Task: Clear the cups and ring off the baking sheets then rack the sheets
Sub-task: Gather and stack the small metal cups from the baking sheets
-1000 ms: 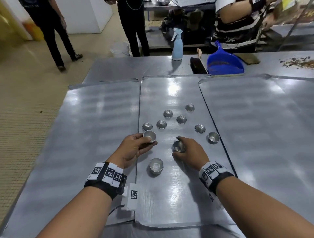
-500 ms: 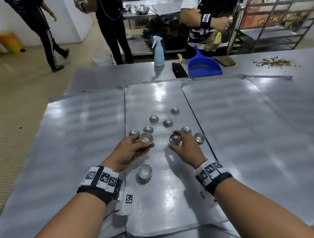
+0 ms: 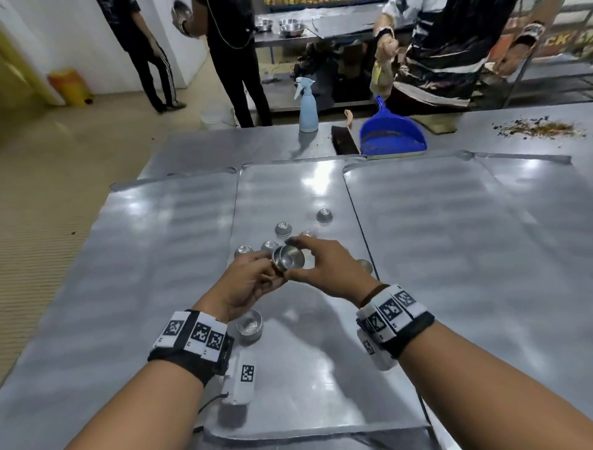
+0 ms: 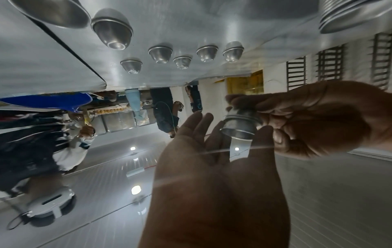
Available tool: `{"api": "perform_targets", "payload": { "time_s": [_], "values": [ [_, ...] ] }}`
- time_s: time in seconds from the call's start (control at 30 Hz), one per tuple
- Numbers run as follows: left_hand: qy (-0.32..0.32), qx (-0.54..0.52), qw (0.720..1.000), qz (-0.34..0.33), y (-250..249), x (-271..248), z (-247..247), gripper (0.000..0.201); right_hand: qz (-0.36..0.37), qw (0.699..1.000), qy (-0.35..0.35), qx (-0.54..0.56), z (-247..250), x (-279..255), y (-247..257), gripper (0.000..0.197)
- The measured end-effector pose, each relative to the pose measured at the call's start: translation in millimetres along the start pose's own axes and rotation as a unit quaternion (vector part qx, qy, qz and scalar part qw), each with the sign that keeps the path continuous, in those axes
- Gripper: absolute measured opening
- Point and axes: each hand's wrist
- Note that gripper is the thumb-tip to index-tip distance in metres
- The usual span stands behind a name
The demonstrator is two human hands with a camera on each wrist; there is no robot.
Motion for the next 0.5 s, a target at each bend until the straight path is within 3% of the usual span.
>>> {"api": "perform_targets", "payload": {
  "time_s": [0.33, 0.43, 0.5],
  "values": [
    [-0.036, -0.047, 0.998, -0.014, 33.2, -1.0, -46.2, 0.033, 0.0, 0.997, 0.071, 0.033, 22.0, -22.0, -26.9, 0.071],
    [-0.064, -0.093, 0.993, -0.018, 45.1, 2.9, -54.4, 0.034, -0.042, 0.994, 0.025, 0.102, 41.6, -22.7, -43.2, 0.053],
    [-0.077, -0.114, 0.99, -0.015, 51.9, 5.1, -57.7, 0.028, -0.093, 0.993, -0.019, 0.063, 57.8, -16.1, -61.7, 0.044]
  ]
}}
Point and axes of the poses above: each hand's wrist, its own x-axis towards the middle knuckle, its own z-axis out of the back of the hand, y = z × x, and after that the axes turned 1 degree about y, right-handed
